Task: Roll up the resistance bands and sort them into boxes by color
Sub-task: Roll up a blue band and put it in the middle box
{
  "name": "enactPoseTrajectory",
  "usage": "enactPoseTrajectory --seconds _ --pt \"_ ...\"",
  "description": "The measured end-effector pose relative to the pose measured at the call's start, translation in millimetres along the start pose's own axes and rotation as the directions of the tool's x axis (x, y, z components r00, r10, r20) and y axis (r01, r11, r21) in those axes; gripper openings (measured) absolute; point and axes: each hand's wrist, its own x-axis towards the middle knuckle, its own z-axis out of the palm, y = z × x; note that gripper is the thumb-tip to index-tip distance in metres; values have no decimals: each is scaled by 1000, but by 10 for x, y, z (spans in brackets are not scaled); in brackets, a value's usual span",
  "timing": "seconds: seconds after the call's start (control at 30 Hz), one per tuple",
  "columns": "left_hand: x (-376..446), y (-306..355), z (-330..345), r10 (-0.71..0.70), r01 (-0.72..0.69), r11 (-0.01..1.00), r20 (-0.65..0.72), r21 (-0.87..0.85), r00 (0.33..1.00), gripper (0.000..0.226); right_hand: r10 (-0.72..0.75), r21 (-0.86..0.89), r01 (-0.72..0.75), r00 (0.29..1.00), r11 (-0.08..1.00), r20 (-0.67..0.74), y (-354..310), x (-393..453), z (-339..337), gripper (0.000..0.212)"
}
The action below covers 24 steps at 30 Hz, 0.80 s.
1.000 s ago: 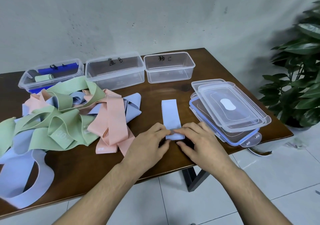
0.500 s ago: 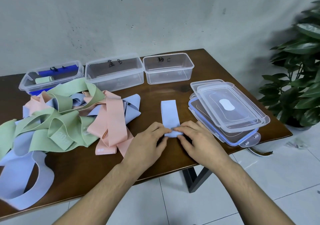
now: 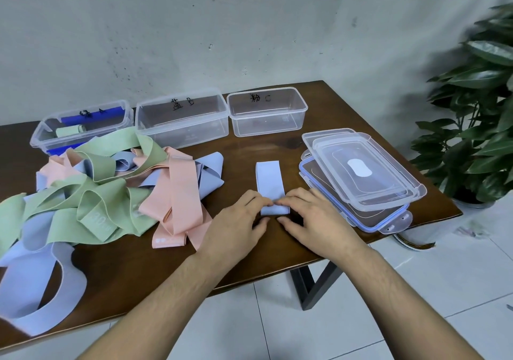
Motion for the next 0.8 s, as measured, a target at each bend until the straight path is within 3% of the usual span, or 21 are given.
enactPoseTrajectory --seconds 0.57,0.8 --pt "-259 80 -41 59 -59 998 -20 -6 998 23 -82 -65 78 995 995 -60 -81 -290 0 28" --pt "-245 67 -46 47 -47 999 26 -15 999 29 -76 -100 70 995 993 -59 -116 -333 9 37"
